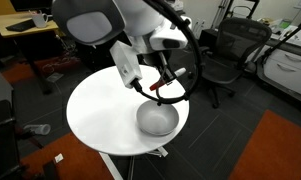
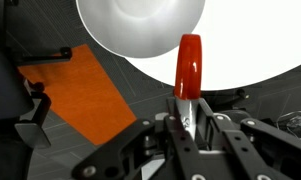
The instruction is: Pick the pen on the table and put it in the bowl
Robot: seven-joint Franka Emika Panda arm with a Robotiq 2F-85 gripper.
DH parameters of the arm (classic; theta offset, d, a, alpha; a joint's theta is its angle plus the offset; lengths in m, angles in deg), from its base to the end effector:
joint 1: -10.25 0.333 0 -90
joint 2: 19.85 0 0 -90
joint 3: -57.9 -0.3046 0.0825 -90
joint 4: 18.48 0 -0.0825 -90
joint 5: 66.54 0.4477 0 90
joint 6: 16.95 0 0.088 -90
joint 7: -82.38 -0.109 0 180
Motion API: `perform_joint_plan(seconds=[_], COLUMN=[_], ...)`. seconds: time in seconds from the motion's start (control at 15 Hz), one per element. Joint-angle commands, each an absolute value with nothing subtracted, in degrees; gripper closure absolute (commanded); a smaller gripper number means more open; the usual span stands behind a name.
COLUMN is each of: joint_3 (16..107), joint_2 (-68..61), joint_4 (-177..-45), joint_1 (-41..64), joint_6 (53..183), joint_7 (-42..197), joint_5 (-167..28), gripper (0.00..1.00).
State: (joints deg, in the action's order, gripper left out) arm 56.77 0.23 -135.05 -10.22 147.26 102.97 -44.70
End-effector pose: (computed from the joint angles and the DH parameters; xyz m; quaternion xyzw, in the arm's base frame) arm 0.6300 -0.2432 0.2631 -0.9550 0.1557 -0.2524 0.0111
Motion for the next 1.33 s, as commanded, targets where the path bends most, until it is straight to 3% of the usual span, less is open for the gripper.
perform_joint_plan(seconds=[0.0, 1.07, 1.13, 1.27], joint_3=[57.58, 59.33, 59.53, 59.60], joint_2=[5.58, 14.68, 14.76, 14.96], joint_4=[-129.04, -125.75, -125.81, -125.67], joint_1=[-10.58, -11.10, -11.00, -11.08], joint_6=[142.56, 139.01, 138.93, 138.84], joint_7=[99.31, 91.16, 90.59, 89.97], joint_5=[-45.90, -47.05, -47.09, -47.22], gripper=[0.94, 0.94, 0.59, 0.44])
